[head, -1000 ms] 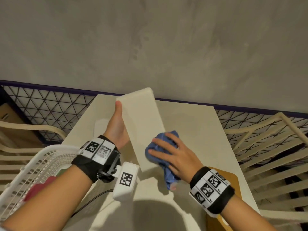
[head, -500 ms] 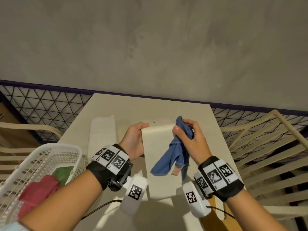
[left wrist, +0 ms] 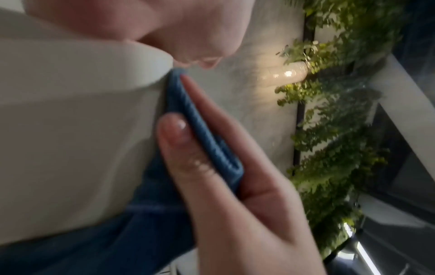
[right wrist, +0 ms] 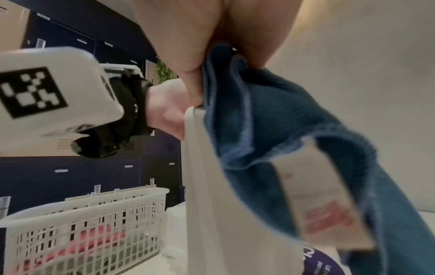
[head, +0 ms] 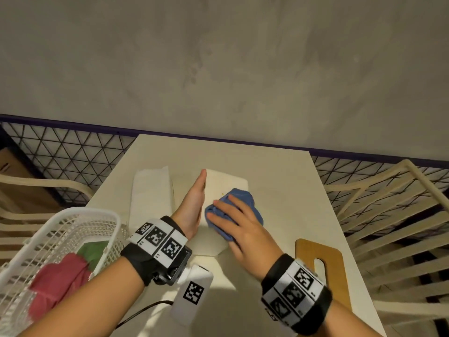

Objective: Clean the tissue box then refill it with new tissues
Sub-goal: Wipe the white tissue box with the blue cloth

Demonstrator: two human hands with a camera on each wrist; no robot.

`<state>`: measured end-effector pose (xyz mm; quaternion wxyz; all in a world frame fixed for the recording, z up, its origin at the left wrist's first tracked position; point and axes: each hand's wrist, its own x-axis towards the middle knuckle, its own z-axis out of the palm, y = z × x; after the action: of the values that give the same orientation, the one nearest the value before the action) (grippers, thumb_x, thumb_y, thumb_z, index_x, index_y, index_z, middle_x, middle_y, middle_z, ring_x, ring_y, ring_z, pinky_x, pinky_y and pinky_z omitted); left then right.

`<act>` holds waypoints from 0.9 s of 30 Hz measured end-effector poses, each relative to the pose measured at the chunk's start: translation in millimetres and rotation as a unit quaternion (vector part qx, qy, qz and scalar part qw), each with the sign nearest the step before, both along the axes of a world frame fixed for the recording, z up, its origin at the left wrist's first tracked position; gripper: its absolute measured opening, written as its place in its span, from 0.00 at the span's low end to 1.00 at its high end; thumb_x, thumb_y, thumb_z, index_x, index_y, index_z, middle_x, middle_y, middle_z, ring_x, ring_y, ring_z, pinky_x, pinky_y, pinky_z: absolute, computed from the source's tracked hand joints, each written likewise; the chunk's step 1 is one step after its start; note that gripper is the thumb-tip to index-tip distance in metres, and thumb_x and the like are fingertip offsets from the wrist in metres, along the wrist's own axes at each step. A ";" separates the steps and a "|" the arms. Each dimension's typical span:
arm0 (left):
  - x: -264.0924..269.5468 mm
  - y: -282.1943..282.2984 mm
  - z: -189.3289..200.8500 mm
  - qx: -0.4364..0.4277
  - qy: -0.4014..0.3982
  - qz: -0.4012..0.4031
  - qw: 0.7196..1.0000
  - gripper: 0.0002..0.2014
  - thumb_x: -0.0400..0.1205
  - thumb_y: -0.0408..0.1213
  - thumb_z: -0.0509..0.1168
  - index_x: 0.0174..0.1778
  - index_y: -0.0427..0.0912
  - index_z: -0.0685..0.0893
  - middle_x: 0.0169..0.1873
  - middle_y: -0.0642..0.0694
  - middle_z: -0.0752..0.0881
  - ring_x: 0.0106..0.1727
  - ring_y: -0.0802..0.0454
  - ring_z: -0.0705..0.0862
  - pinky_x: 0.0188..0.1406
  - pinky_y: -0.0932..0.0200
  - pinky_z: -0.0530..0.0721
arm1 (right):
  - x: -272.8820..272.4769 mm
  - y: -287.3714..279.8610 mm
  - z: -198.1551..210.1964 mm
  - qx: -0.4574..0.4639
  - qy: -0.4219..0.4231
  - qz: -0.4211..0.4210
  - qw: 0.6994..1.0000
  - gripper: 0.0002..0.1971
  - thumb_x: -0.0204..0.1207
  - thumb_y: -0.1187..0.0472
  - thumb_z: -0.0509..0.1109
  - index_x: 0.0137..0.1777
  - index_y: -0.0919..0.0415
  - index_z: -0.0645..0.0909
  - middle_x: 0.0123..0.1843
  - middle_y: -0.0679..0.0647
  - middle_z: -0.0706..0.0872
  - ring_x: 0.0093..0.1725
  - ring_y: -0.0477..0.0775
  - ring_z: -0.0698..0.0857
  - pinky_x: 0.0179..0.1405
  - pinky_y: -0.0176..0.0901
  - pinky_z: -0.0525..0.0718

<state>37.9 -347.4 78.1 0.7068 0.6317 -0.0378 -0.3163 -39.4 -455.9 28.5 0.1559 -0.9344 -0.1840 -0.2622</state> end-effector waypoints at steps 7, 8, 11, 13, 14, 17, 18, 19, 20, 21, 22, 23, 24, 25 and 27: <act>-5.5 3.9 -1.9 0.065 -0.026 0.004 0.998 0.32 0.81 0.62 0.37 0.81 0.52 0.51 0.81 0.57 0.56 0.81 0.59 0.54 0.78 0.57 0.50 | 34.7 -11.8 18.4 0.072 0.137 -0.109 0.982 0.18 0.77 0.53 0.59 0.64 0.50 0.81 0.69 0.57 0.79 0.71 0.68 0.73 0.72 0.66 0.70; -3.7 4.6 -2.0 0.065 -0.035 0.009 0.997 0.33 0.80 0.64 0.37 0.81 0.54 0.48 0.82 0.57 0.52 0.82 0.59 0.50 0.79 0.55 0.46 | 37.5 -14.5 21.0 0.123 0.144 -0.127 0.974 0.18 0.77 0.53 0.58 0.64 0.52 0.82 0.70 0.59 0.78 0.71 0.68 0.72 0.72 0.66 0.69; 1.3 5.9 0.1 0.057 -0.047 0.023 0.997 0.36 0.77 0.68 0.36 0.79 0.56 0.58 0.78 0.60 0.63 0.79 0.62 0.60 0.80 0.56 0.53 | 23.7 -9.7 17.9 0.118 0.104 -0.108 0.982 0.18 0.77 0.58 0.58 0.63 0.59 0.82 0.69 0.66 0.78 0.70 0.74 0.72 0.72 0.70 0.67; 4.1 5.8 3.6 0.036 -0.053 0.021 0.998 0.34 0.80 0.65 0.37 0.60 0.48 0.81 0.54 0.57 0.89 0.55 0.68 0.85 0.59 0.73 0.80 | 5.1 2.4 13.4 0.031 0.084 -0.051 0.995 0.21 0.73 0.60 0.55 0.62 0.57 0.82 0.69 0.63 0.80 0.71 0.77 0.70 0.69 0.67 0.62; 3.5 5.9 6.7 0.029 -0.057 0.019 0.998 0.32 0.82 0.62 0.38 0.47 0.49 0.84 0.39 0.57 0.92 0.40 0.67 0.89 0.41 0.75 0.84 | -0.5 7.2 13.4 -0.013 0.073 -0.021 0.997 0.22 0.71 0.60 0.55 0.61 0.56 0.83 0.67 0.61 0.82 0.70 0.77 0.71 0.66 0.65 0.66; 5.2 6.2 6.4 0.006 -0.035 0.013 0.999 0.30 0.81 0.63 0.40 0.49 0.51 0.84 0.53 0.48 0.90 0.49 0.60 0.89 0.50 0.67 0.85 | 6.6 5.9 22.6 -0.031 0.056 0.022 0.998 0.21 0.69 0.64 0.56 0.56 0.57 0.86 0.64 0.61 0.85 0.67 0.78 0.75 0.64 0.65 0.67; 6.3 6.4 6.3 -0.002 -0.029 0.020 0.999 0.30 0.80 0.65 0.41 0.55 0.52 0.82 0.63 0.45 0.85 0.60 0.56 0.85 0.64 0.60 0.80 | 13.2 2.1 26.9 0.003 0.075 0.007 0.997 0.20 0.71 0.65 0.58 0.58 0.58 0.85 0.65 0.61 0.83 0.70 0.76 0.73 0.68 0.62 0.62; 4.5 6.7 10.5 -0.001 -0.033 0.028 0.999 0.30 0.79 0.67 0.41 0.58 0.53 0.80 0.68 0.44 0.81 0.67 0.52 0.80 0.73 0.53 0.73 | 20.0 -2.8 30.2 0.049 0.094 -0.025 0.994 0.19 0.72 0.67 0.60 0.61 0.59 0.84 0.68 0.61 0.81 0.73 0.74 0.69 0.71 0.58 0.58; 4.0 6.0 13.8 -0.008 -0.040 0.038 0.998 0.34 0.77 0.70 0.41 0.62 0.51 0.79 0.69 0.45 0.79 0.71 0.50 0.76 0.76 0.48 0.68 | 26.7 -8.7 30.9 0.087 0.097 -0.064 0.989 0.19 0.73 0.67 0.61 0.63 0.59 0.82 0.69 0.61 0.80 0.75 0.71 0.67 0.73 0.53 0.56; 5.9 4.9 14.7 -0.010 -0.046 0.044 0.998 0.42 0.71 0.75 0.42 0.68 0.48 0.75 0.72 0.46 0.76 0.74 0.50 0.73 0.78 0.46 0.64 | 31.4 -12.5 32.6 0.106 0.089 -0.098 0.985 0.19 0.73 0.67 0.61 0.63 0.59 0.82 0.69 0.61 0.80 0.75 0.69 0.66 0.74 0.49 0.56; 9.2 4.2 13.7 -0.012 -0.054 0.048 0.997 0.50 0.64 0.81 0.44 0.75 0.50 0.69 0.76 0.48 0.72 0.76 0.51 0.69 0.80 0.44 0.61 | 33.2 -11.3 36.2 0.111 0.072 -0.121 0.984 0.19 0.72 0.67 0.62 0.61 0.60 0.83 0.68 0.61 0.81 0.74 0.70 0.69 0.74 0.49 0.59; 12.8 3.5 10.8 -0.017 -0.050 0.053 0.997 0.55 0.58 0.83 0.45 0.77 0.54 0.64 0.78 0.49 0.69 0.78 0.51 0.67 0.80 0.44 0.59 | 33.2 -5.9 38.5 0.078 0.043 -0.129 0.988 0.18 0.69 0.68 0.65 0.59 0.59 0.85 0.64 0.60 0.84 0.71 0.71 0.73 0.72 0.52 0.65; 16.3 2.9 7.2 -0.021 -0.045 0.060 0.997 0.55 0.56 0.83 0.46 0.78 0.56 0.63 0.78 0.49 0.68 0.77 0.51 0.68 0.79 0.44 0.61 | 32.1 2.1 40.8 0.026 0.009 -0.118 0.993 0.18 0.64 0.68 0.69 0.54 0.58 0.87 0.59 0.58 0.88 0.66 0.69 0.78 0.68 0.55 0.74; 19.1 3.2 4.9 -0.023 -0.031 0.065 0.997 0.54 0.57 0.82 0.48 0.78 0.56 0.63 0.77 0.47 0.69 0.75 0.50 0.71 0.77 0.45 0.66 | 29.9 10.5 42.8 -0.037 -0.019 -0.091 0.995 0.17 0.60 0.66 0.73 0.50 0.55 0.88 0.54 0.54 0.90 0.60 0.64 0.82 0.60 0.55 0.81; 18.7 4.6 7.5 -0.021 -0.007 0.077 0.997 0.46 0.67 0.77 0.49 0.78 0.53 0.65 0.74 0.44 0.74 0.65 0.50 0.80 0.62 0.53 0.80 | 29.3 17.6 49.5 -0.102 -0.048 -0.036 0.993 0.14 0.57 0.64 0.75 0.44 0.50 0.89 0.47 0.47 0.92 0.51 0.56 0.88 0.53 0.48 0.85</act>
<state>56.6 -342.8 85.6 0.7416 0.6202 -0.0010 -0.2556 -10.0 -438.3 78.0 0.0412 -0.9379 -0.1829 -0.2918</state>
